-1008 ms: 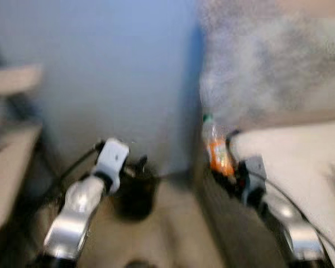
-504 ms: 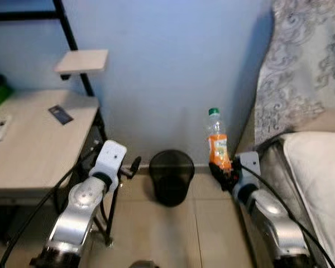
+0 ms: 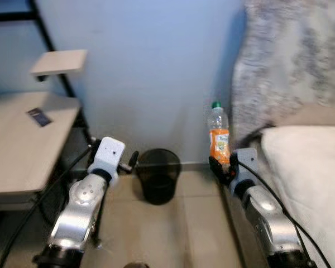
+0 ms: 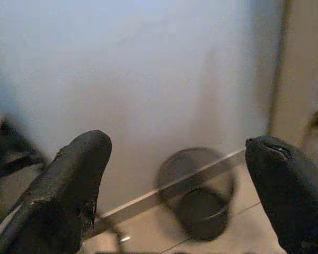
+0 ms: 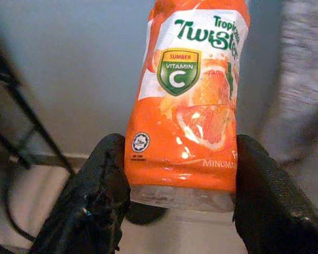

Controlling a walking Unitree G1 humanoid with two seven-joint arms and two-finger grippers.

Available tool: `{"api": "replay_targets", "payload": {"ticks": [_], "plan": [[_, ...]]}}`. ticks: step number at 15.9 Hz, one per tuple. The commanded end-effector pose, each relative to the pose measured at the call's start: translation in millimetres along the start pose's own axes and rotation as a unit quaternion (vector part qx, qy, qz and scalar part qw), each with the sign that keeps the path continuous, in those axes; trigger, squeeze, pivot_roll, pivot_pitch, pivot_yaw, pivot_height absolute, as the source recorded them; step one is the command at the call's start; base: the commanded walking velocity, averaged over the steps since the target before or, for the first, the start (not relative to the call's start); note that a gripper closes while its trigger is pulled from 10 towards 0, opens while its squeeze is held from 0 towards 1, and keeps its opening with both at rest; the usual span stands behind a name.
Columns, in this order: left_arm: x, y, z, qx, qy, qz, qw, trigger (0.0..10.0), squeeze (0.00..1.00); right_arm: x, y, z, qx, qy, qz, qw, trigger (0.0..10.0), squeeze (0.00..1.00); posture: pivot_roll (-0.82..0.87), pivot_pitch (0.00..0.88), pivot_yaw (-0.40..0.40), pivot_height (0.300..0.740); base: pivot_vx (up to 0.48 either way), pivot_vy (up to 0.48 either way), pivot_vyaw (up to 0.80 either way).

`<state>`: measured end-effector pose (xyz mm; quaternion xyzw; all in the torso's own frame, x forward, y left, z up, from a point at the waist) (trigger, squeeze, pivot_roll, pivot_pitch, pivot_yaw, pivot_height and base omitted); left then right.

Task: Clean up the room

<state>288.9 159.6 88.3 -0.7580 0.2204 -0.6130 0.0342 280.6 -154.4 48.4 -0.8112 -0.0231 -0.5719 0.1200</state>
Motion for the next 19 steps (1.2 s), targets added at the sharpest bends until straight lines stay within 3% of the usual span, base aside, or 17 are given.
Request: {"api": "replay_targets", "payload": {"ticks": [1,4,8,10,19], "plan": [[-2.0,-8.6,-0.6,0.017,-0.005,-0.012,1.000,10.0,0.65,9.5,-3.4,4.2,0.003,0.018,-0.008,1.000,10.0,0.00,0.05,0.000,0.025,0.740,0.000,0.000,0.00],[1.3,-14.3,0.6,0.024,0.006,-0.023,0.999,10.0,0.71,12.7,-7.1,7.0,0.007,0.021,0.005,1.000,10.0,0.00,0.05,0.000,0.025,0.740,0.000,0.000,0.00],[1.4,-10.9,1.3,0.009,0.005,-0.018,1.000,10.0,0.70,16.0,-9.5,9.5,-0.003,0.034,0.015,0.999,10.0,0.00,0.05,0.000,0.028,0.740,0.317,0.000,0.76],[0.8,-10.4,1.8,0.006,0.004,-0.015,1.000,10.0,0.71,14.8,-9.0,10.7,-0.018,0.033,0.022,0.999,10.0,0.00,0.05,0.000,0.028,0.740,0.360,0.000,0.00],[-0.1,-8.4,2.5,-0.005,0.002,-0.015,1.000,10.0,0.71,13.5,-3.6,11.0,-0.040,0.035,-0.005,0.999,10.0,0.00,0.05,0.000,0.030,0.740,0.459,0.000,0.00]]}}
Point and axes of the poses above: a point about 5 cm out from each wrist's last joint towards the gripper, its own z axis pointing out of the wrist towards the gripper, its own x axis along the axis of the wrist's last joint, y = z × x, the point moved 1 cm from there along z, pointing out of the wrist towards the gripper, and after that the axes turned 5 degrees about z, right-handed, at the moved point
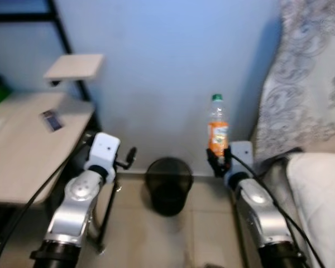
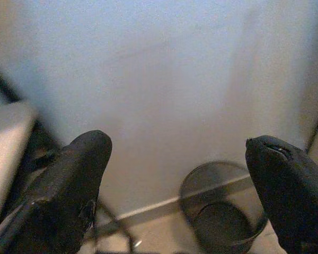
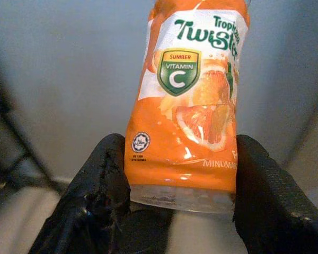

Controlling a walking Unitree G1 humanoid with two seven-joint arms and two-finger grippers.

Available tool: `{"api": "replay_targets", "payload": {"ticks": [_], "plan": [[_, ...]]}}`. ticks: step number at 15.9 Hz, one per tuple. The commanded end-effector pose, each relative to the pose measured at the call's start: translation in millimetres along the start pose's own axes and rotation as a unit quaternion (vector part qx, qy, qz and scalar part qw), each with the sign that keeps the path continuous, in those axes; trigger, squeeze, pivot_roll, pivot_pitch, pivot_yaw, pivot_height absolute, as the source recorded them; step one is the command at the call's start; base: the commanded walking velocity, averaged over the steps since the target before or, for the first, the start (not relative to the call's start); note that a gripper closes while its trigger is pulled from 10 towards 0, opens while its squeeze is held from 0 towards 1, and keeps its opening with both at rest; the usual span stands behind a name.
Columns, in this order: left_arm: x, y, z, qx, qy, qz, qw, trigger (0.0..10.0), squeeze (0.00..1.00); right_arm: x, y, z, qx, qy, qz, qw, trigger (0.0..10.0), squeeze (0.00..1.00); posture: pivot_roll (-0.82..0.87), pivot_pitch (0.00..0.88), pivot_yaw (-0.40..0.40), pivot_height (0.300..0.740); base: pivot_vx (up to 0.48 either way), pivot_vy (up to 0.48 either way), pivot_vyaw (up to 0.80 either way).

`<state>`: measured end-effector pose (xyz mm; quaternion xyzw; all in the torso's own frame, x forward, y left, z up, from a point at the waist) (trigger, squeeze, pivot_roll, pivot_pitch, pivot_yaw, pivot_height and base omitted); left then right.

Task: Clean up the room

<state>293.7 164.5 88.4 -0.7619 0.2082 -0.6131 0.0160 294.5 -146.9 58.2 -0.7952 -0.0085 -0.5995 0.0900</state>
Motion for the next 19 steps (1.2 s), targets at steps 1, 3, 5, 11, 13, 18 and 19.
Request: {"api": "replay_targets", "payload": {"ticks": [1,3,5,11,13,18,19], "plan": [[1,-2.5,-0.8,0.001,0.001,0.006,1.000,10.0,0.71,0,2.9,0.1,-0.008,0.002,0.003,1.000,10.0,0.00,0.05,0.000,0.030,0.740,0.472,0.000,0.00],[1,-2.7,-0.7,-0.001,0.001,0.008,1.000,10.0,0.71,0,4.6,0.8,-0.007,0.001,-0.009,1.000,10.0,0.00,0.05,0.000,0.029,0.740,0.472,0.000,0.00],[2,-2.7,-0.3,-0.003,0.002,0.009,1.000,10.0,0.72,0,8.9,1.5,-0.009,-0.003,-0.015,1.000,10.0,0.00,0.05,0.000,0.028,0.740,0.472,0.000,0.00],[1,-1.9,-0.8,-0.008,0.000,0.012,1.000,10.0,0.71,-13,19.7,-1.0,0.010,-0.057,-0.050,0.997,10.0,0.00,0.05,0.000,0.028,0.740,0.471,0.000,0.00],[0,1.8,-1.5,-0.030,-0.005,0.020,0.999,10.0,0.71,-35,23.0,-7.0,0.063,-0.145,-0.115,0.981,10.0,0.00,0.05,0.000,0.028,0.740,0.472,0.000,0.00],[-12,24.1,-8.5,-0.169,-0.009,0.101,0.980,10.0,0.68,-49,27.3,-13.1,0.184,-0.222,-0.247,0.925,10.0,0.00,0.05,0.000,0.024,0.740,0.187,0.000,0.00],[-11,25.1,-8.1,-0.183,-0.002,0.104,0.978,10.0,0.69,-50,27.2,-12.4,0.197,-0.231,-0.267,0.915,10.0,0.00,0.05,0.000,0.022,0.740,0.000,0.000,0.00]]}}
Point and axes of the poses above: a point about 5 cm out from each wrist's last joint towards the gripper, its own z axis pointing out of the wrist towards the gripper, its own x axis along the axis of the wrist's last joint, y = z × x, the point moved 1 cm from there along z, pointing out of the wrist towards the gripper, and after that the axes turned 5 degrees about z, right-handed, at the moved point
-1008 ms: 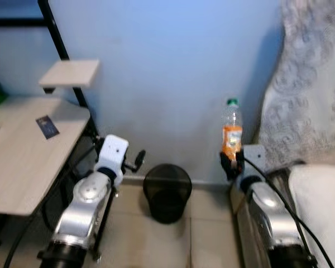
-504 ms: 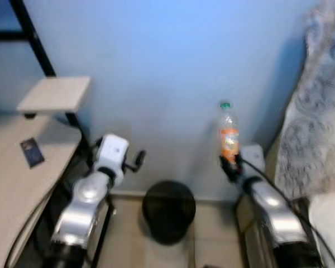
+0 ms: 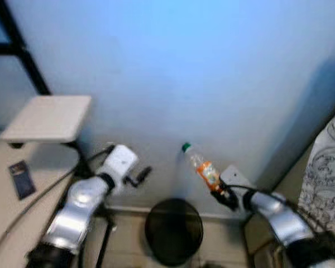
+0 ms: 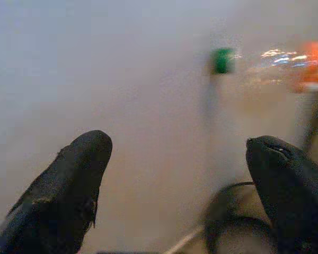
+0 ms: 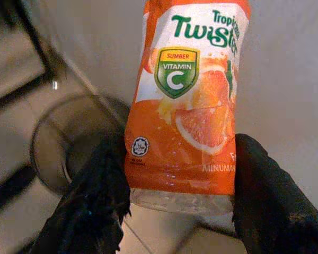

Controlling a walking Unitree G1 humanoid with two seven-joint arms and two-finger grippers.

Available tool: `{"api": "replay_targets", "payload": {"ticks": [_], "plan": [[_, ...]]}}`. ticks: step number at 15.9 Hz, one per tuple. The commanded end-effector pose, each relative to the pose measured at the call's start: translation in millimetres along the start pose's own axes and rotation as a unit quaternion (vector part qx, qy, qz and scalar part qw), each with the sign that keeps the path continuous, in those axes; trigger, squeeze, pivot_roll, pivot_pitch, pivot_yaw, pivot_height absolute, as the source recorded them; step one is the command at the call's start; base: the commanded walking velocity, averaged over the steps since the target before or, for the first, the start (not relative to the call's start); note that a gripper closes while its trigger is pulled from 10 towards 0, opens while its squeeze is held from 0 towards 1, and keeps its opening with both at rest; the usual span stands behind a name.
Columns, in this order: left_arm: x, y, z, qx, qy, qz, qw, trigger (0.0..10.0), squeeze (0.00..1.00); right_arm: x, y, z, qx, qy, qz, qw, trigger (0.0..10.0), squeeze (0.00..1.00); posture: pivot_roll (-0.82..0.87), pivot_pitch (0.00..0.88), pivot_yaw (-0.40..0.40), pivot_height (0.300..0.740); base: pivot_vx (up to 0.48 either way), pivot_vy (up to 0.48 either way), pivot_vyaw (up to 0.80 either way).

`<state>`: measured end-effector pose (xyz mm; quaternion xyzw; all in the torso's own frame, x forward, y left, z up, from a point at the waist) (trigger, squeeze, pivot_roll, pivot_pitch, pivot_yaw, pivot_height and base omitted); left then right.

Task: Clean up the room

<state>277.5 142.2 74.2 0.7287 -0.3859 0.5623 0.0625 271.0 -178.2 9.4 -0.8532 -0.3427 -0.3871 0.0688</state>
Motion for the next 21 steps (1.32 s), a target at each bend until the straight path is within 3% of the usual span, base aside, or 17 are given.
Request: {"api": "replay_targets", "payload": {"ticks": [1,5,9,10,11,12,17,21], "plan": [[-1,-2.0,-1.8,-0.023,0.005,0.010,1.000,10.0,0.69,5,-3.3,6.3,0.013,-0.004,-0.034,0.999,10.0,0.00,0.05,0.000,0.019,0.740,0.000,0.000,0.00],[-2,6.9,-4.1,-0.114,0.010,0.027,0.993,10.0,0.69,0,-8.4,29.8,0.008,-0.034,-0.075,0.997,10.0,0.00,0.04,0.000,0.017,0.740,0.000,0.000,0.00],[-8,13.5,-9.0,-0.170,-0.005,0.044,0.984,10.0,0.68,-8,-19.8,43.3,0.008,-0.075,-0.098,0.992,10.0,0.00,0.04,0.000,0.009,0.740,0.000,0.000,0.00],[-9,14.4,-9.8,-0.178,-0.010,0.045,0.983,10.0,0.69,-10,-21.8,44.9,0.005,-0.084,-0.095,0.992,10.0,0.20,0.05,0.000,0.007,0.740,0.000,0.000,0.00],[-10,14.9,-10.1,-0.181,-0.011,0.045,0.982,10.0,0.69,-10,-22.6,45.4,0.005,-0.086,-0.093,0.992,10.0,0.20,0.05,0.000,0.005,0.740,0.000,0.000,0.00],[-10,15.9,-11.6,-0.187,-0.014,0.045,0.981,10.0,0.69,-9,-25.7,47.0,0.010,-0.082,-0.076,0.994,10.0,1.00,0.05,0.000,0.004,0.740,0.000,0.000,0.00],[-11,14.5,-12.3,-0.192,-0.017,0.047,0.980,10.0,0.69,-5,-42.6,53.3,0.039,-0.066,-0.043,0.996,10.0,1.00,0.05,0.000,0.000,0.740,0.000,0.000,0.00],[-12,15.0,-12.7,-0.196,-0.021,0.047,0.979,10.0,0.69,8,-67.1,62.9,0.068,-0.058,-0.026,0.996,10.0,1.00,0.05,0.000,-0.003,0.740,0.000,0.000,0.00]]}}
Point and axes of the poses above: a point about 5 cm out from each wrist's last joint towards the gripper, its own z axis pointing out of the wrist towards the gripper, its own x axis along the axis of the wrist's last joint, y = z × x, the point moved 1 cm from there along z, pointing out of the wrist towards the gripper, and after that the axes turned 5 degrees about z, right-handed, at the moved point
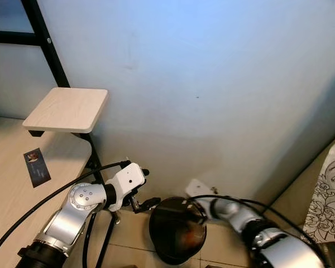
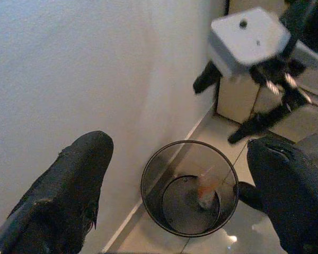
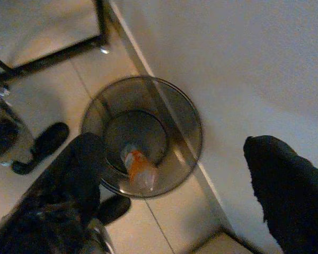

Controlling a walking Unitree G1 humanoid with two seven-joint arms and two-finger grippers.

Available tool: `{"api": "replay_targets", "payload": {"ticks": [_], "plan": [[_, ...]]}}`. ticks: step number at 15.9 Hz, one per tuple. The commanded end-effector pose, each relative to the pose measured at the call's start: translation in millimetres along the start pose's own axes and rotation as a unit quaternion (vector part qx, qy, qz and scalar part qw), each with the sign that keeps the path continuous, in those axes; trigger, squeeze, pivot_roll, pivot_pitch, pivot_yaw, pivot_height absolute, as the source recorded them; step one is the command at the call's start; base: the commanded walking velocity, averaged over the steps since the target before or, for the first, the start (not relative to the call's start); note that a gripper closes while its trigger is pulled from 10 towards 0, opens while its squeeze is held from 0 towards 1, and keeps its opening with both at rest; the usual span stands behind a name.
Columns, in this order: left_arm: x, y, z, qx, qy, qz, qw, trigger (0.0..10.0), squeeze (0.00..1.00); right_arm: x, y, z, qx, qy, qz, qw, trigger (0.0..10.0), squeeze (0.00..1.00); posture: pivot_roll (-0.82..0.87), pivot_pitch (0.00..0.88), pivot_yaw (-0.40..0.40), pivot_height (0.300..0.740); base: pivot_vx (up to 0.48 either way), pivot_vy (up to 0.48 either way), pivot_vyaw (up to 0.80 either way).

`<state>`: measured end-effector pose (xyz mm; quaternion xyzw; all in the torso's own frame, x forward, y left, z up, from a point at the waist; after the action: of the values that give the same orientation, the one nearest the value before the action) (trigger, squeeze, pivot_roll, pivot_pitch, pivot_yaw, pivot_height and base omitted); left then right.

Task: Clean up the room

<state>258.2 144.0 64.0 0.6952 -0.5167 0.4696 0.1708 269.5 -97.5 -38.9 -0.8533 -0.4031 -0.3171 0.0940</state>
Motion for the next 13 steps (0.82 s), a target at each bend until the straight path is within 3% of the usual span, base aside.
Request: {"api": "replay_targets", "payload": {"ticks": [1,4,6,8,9,11,13], "plan": [[-1,0.8,-0.4,-0.004,-0.007,0.003,1.000,10.0,0.69,3,-0.8,0.9,-0.003,0.008,0.026,1.000,10.0,1.00,0.05,0.000,-0.005,0.740,0.000,0.000,0.00],[2,-3.4,3.6,0.054,0.016,-0.038,0.998,10.0,0.68,2,4.2,-0.7,-0.041,0.053,0.116,0.991,10.0,1.00,0.05,0.000,-0.008,0.740,0.000,0.000,0.00],[11,-9.3,10.1,0.124,0.054,-0.089,0.987,10.0,0.68,-2,13.7,-4.9,-0.097,0.091,0.189,0.973,10.0,1.00,0.04,0.000,0.004,0.740,0.000,0.000,0.00],[12,-9.8,15.6,0.181,0.059,-0.118,0.975,10.0,0.69,-8,21.8,-10.3,-0.146,0.143,0.303,0.931,10.0,1.00,0.02,0.000,0.021,0.740,0.000,0.000,0.00],[11,-9.5,17.2,0.202,0.050,-0.116,0.971,10.0,0.69,-31,32.2,-21.6,-0.165,0.162,0.343,0.910,10.0,1.00,0.02,0.000,0.025,0.740,0.000,0.000,0.00],[9,-6.4,16.2,0.216,0.038,-0.110,0.970,10.0,0.67,-57,52.8,-46.9,-0.185,0.212,0.359,0.890,10.0,1.00,0.01,0.000,0.038,0.740,0.000,0.000,-0.59],[6,-2.7,12.9,0.230,0.036,-0.120,0.965,10.0,0.65,-37,54.6,-62.2,-0.200,0.284,0.348,0.871,10.0,1.00,0.00,0.000,0.042,0.740,0.000,0.000,-0.71]]}}
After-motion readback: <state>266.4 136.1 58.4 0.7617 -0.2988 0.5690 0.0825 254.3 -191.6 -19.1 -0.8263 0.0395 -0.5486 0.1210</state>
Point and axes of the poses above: a point about 5 cm out from each wrist's last joint towards the gripper, its own z axis pointing out of the wrist towards the gripper, its own x axis along the axis of the wrist's last joint, y = z × x, the point moved 1 cm from there along z, pointing out of the wrist towards the gripper, and after that the axes turned 5 degrees about z, right-handed, at the moved point
